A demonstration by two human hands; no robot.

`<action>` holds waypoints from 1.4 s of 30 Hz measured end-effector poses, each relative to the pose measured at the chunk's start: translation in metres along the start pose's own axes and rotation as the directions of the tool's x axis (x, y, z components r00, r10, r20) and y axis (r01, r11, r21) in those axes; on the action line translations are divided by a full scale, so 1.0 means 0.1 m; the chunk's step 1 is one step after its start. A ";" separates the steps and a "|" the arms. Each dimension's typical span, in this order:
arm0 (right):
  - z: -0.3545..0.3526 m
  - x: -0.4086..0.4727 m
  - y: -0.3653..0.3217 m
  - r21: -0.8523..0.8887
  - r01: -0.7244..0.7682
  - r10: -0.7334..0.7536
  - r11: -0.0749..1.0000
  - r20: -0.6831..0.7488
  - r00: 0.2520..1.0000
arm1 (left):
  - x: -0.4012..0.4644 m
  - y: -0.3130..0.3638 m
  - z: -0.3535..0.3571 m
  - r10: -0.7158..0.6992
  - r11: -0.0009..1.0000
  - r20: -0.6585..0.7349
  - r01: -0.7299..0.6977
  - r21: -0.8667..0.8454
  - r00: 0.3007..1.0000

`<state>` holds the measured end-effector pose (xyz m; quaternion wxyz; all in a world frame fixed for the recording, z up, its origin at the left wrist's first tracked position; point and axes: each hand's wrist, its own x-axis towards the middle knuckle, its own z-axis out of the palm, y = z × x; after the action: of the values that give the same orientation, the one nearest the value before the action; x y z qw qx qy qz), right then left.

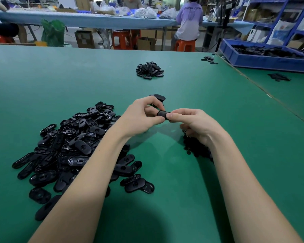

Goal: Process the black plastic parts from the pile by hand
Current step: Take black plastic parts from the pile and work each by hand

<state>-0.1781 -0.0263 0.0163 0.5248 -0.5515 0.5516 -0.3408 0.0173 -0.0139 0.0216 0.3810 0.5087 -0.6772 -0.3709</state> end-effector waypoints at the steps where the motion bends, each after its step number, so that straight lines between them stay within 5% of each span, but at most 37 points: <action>1: 0.01 0.01 -0.01 -0.025 0.016 -0.017 1.000 -0.025 1.000 | 0.01 0.00 0.00 -0.029 0.999 0.003 0.029 -0.025 1.000; 16: 0.05 0.03 -0.08 -0.153 0.143 -0.160 0.978 -0.101 0.982 | 0.01 0.00 0.04 -0.181 0.952 -0.026 0.168 -0.256 0.983; 42: 0.13 0.11 0.01 -0.207 0.129 -0.165 0.970 -0.168 0.972 | 0.05 -0.03 0.12 -0.245 0.953 -0.098 0.221 -0.208 0.964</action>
<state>-0.1642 -0.0343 0.0108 0.3885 -0.6057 0.5858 -0.3728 0.0073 -0.0178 0.0145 0.4236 0.5671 -0.5478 -0.4460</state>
